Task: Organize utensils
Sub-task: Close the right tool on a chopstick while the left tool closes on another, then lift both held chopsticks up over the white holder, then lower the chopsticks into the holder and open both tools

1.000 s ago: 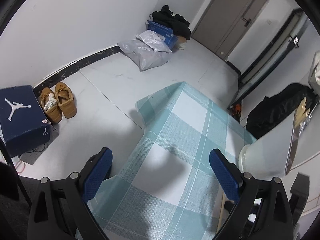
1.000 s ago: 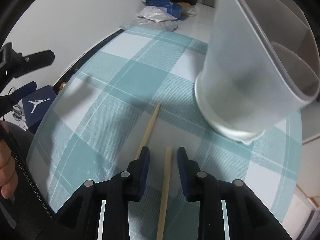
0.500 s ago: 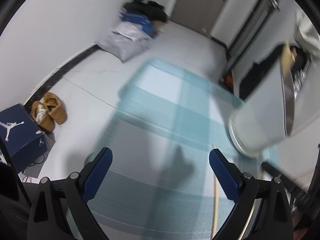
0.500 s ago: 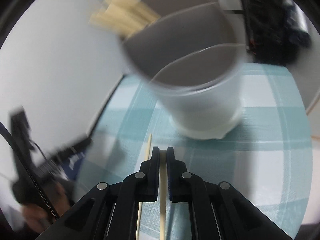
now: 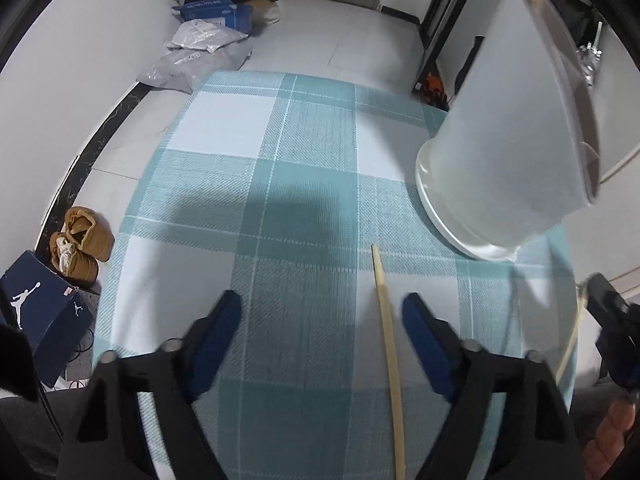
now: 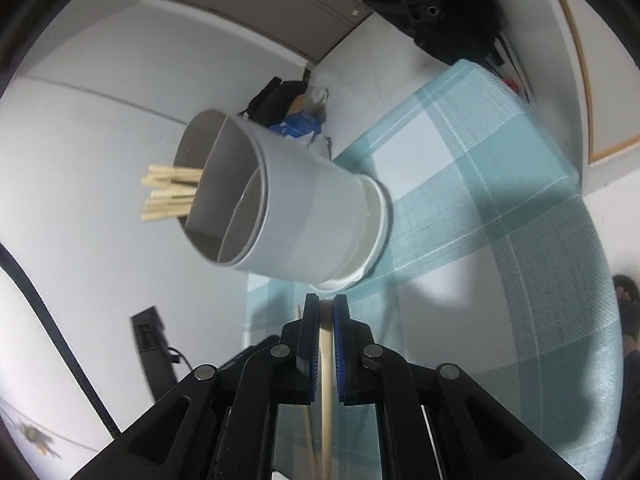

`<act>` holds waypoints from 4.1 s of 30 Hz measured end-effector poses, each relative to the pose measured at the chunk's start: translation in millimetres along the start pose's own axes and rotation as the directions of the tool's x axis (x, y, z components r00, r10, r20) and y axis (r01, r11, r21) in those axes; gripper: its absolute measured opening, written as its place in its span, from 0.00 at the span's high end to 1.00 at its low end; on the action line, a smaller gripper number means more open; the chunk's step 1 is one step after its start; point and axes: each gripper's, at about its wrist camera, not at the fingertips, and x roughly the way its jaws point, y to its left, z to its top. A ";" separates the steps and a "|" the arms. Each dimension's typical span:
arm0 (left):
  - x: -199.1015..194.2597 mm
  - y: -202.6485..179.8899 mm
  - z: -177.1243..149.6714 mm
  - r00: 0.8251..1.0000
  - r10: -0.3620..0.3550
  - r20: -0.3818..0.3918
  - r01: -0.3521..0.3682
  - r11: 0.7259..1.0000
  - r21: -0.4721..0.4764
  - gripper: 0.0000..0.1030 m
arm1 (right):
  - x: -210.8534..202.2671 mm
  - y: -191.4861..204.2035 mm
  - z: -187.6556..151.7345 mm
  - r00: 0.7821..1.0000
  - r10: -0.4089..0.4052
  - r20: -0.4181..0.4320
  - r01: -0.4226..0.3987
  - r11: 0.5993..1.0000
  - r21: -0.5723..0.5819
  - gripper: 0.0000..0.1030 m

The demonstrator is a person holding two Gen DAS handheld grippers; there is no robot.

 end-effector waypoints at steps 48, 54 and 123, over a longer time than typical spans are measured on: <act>9.9 -54.2 -11.2 0.998 0.041 -0.054 -0.034 0.990 0.138 0.51 | -46.6 54.6 -14.5 0.972 -0.029 0.234 0.084 0.970 -0.228 0.94; 15.1 -65.5 -0.2 0.998 0.050 -0.048 -0.043 0.988 0.149 0.82 | -45.3 51.2 -9.1 0.973 -0.029 0.230 0.078 0.975 -0.208 0.94; -213.2 -84.2 53.2 0.841 -0.375 0.390 0.298 0.923 0.246 0.99 | -84.2 206.4 25.1 0.901 0.064 0.429 0.243 0.745 -0.621 0.95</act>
